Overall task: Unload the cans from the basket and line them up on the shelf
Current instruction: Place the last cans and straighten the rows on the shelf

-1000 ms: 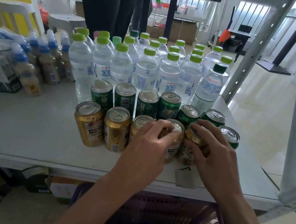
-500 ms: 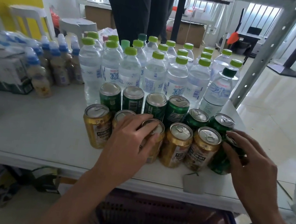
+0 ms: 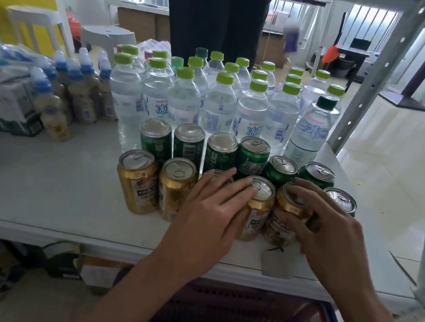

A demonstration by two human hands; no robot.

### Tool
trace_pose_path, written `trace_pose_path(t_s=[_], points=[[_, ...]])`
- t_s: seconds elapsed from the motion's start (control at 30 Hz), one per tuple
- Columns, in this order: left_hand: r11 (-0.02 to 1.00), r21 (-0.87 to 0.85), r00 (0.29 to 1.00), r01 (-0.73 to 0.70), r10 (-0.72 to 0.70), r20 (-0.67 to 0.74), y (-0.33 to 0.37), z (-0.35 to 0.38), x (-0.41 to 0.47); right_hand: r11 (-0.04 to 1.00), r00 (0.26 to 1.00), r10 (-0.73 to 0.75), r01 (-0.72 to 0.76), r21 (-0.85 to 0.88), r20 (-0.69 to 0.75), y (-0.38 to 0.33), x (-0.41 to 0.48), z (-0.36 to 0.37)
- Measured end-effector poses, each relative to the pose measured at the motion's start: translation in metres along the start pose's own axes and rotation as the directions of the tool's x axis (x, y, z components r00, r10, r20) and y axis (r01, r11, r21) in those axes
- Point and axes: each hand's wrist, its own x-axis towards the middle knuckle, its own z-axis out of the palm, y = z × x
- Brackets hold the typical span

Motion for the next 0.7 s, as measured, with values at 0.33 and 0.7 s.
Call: trace_pose_path(t_s=[0.33, 0.7], points=[[0.998, -0.041, 0.999, 0.052, -0.052, -0.009, -0.014, -0.011, 0.0, 0.997, 0.996, -0.062, 0.064, -0.032, 0.061, -0.018, 0.002, -0.007], [0.996, -0.084, 0.999, 0.036, -0.038, -0.018, -0.024, -0.006, -0.002, 0.997, 0.997, 0.064, -0.066, -0.038, -0.036, -0.017, 0.034, -0.039]])
